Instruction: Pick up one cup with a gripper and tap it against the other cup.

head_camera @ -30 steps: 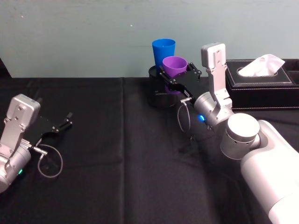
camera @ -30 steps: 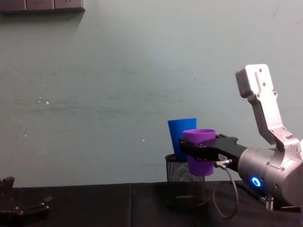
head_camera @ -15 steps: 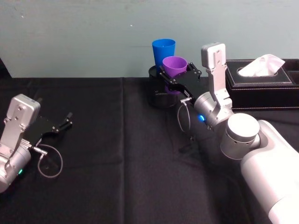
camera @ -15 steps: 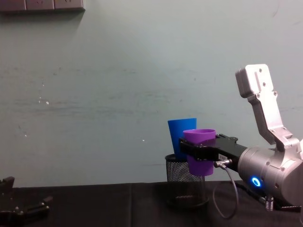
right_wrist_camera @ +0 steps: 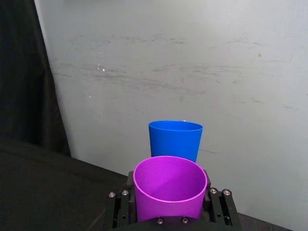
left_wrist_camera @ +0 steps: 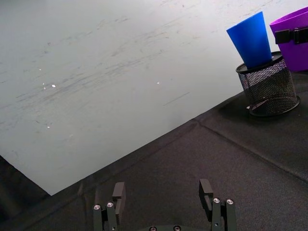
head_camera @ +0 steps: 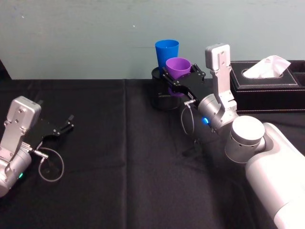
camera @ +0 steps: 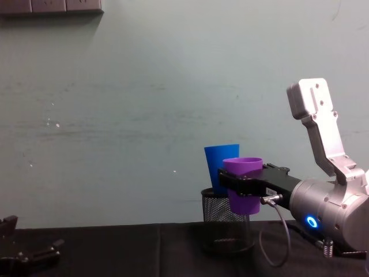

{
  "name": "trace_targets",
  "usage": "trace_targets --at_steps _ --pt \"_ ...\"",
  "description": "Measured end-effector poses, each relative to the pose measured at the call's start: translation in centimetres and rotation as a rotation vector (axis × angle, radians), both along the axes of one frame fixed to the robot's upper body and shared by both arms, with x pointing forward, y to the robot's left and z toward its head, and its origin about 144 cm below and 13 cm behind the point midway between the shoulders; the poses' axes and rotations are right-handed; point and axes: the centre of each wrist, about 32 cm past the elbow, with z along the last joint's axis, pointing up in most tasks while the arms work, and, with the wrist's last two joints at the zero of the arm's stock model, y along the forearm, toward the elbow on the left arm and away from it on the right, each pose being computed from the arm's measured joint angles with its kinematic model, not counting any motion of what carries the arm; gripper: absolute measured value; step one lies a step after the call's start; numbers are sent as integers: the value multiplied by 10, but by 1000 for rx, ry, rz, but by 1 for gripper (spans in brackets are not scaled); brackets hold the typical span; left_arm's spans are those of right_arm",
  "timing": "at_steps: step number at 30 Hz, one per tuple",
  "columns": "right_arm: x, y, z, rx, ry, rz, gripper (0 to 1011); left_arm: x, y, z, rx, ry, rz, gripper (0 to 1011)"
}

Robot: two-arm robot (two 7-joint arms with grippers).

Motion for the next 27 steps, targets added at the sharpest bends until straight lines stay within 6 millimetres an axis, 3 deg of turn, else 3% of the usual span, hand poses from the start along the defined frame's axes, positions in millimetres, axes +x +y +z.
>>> trace_targets --at_steps 7,14,27 --pt "-1 0 0 2 -2 -1 751 0 0 0 0 0 0 1000" --pt "-20 -5 -2 3 -15 3 751 0 0 0 0 0 0 1000" --pt "-83 -18 -16 6 -20 28 751 0 0 0 0 0 0 1000"
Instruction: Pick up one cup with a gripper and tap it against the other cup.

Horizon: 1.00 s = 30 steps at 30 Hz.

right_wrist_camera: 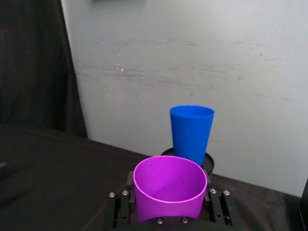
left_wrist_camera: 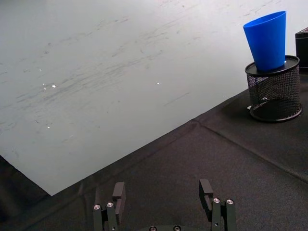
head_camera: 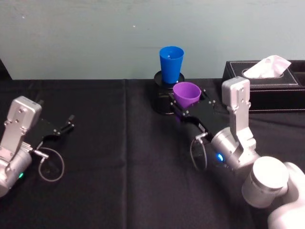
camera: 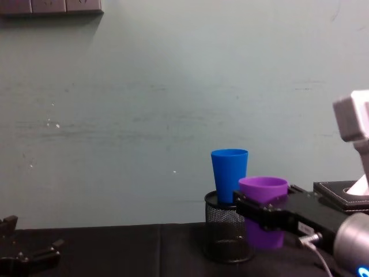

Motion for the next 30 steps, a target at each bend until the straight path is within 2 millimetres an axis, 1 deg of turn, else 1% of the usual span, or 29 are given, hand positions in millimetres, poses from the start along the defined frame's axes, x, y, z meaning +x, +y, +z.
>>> trace_targets --at_steps 1,4,6,7,12,17,22,24,25,28,30 --pt "-6 -2 -4 -1 -1 4 751 0 0 0 0 0 0 1000" --pt "-16 -4 -15 4 -16 9 751 0 0 0 0 0 0 1000" --pt "-20 -6 -22 7 -33 9 751 0 0 0 0 0 0 1000" --pt "-23 -7 -31 -1 -45 9 751 0 0 0 0 0 0 1000" --pt "-30 -8 -55 -2 -46 2 750 0 0 0 0 0 0 1000" --pt "-33 -7 -70 4 -13 -1 751 0 0 0 0 0 0 1000" --pt "-33 -7 -75 10 6 -1 751 0 0 0 0 0 0 1000" --pt "-33 -6 -75 16 14 -2 768 0 0 0 0 0 0 1000" --pt "-33 -6 -75 19 18 -2 808 0 0 0 0 0 0 1000" --pt "-33 -6 -74 22 24 -2 854 0 0 0 0 0 0 1000" --pt "-33 -6 -73 24 30 -3 943 0 0 0 0 0 0 1000"
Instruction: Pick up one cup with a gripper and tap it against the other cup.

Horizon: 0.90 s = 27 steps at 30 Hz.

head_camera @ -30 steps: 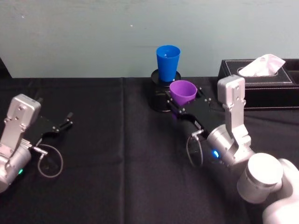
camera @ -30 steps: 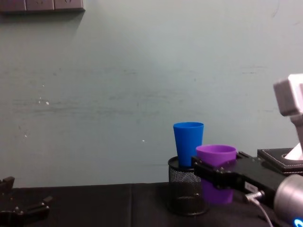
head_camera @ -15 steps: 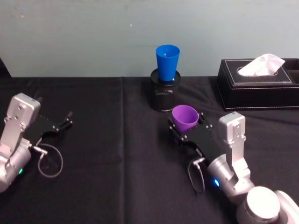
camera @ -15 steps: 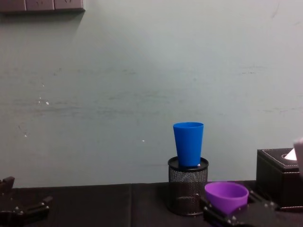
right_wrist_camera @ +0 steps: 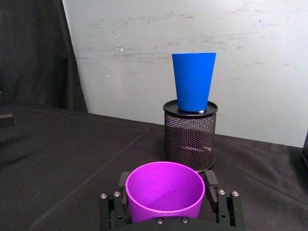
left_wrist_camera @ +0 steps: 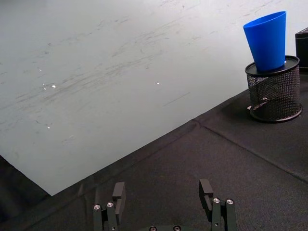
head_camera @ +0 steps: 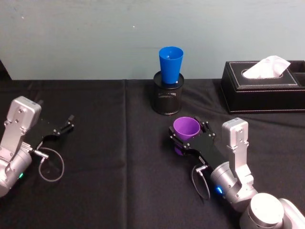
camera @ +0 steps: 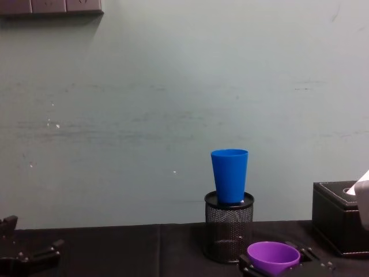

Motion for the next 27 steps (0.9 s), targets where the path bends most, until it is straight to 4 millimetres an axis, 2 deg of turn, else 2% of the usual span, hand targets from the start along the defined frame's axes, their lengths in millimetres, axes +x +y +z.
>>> trace_targets --at_steps 5,11,14,15,18,22,27 --pt "-1 0 7 -5 4 -1 1003 0 0 0 0 0 0 1000" --pt "-9 -4 35 -12 -42 -25 1003 0 0 0 0 0 0 1000" --pt "-11 -6 43 -10 -56 -32 1003 0 0 0 0 0 0 1000" --pt "-14 -11 53 -7 -80 -55 1003 0 0 0 0 0 0 1000" --pt "-16 -20 65 -14 -108 -109 1003 0 0 0 0 0 0 1000" --pt "-14 -34 70 -43 -120 -200 1003 0 0 0 0 0 0 1000" --pt "-6 -49 63 -87 -95 -287 1003 0 0 0 0 0 0 1000"
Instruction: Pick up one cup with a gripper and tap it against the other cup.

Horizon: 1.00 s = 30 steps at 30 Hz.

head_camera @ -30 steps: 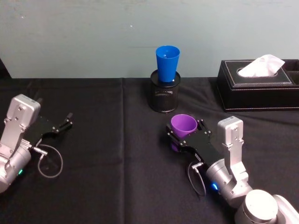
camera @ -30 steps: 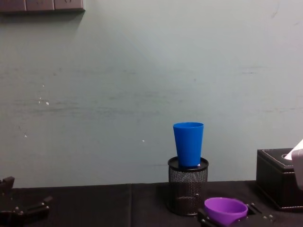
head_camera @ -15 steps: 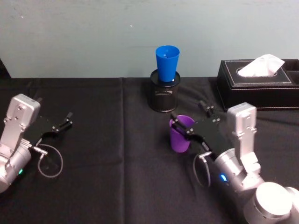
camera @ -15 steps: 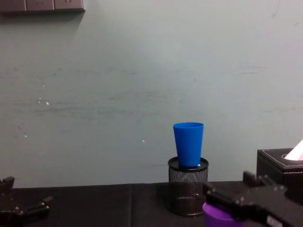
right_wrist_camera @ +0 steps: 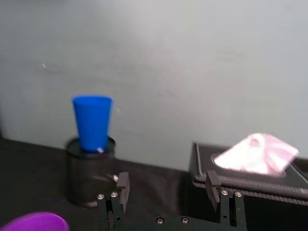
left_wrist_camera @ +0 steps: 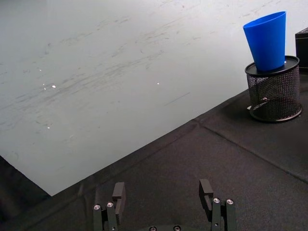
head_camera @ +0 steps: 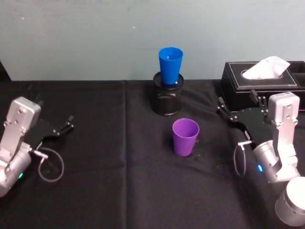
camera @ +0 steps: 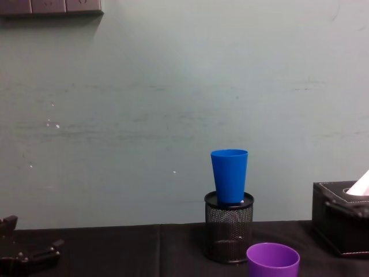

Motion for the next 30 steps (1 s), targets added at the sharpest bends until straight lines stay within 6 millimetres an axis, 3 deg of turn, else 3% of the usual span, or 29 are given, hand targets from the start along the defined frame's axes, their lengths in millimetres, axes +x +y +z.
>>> trace_targets --at_steps 10,30 --pt "8 0 -22 -44 68 -42 1003 0 0 0 0 0 0 1000" --pt "8 -1 -21 -39 66 -41 1003 0 0 0 0 0 0 1000"
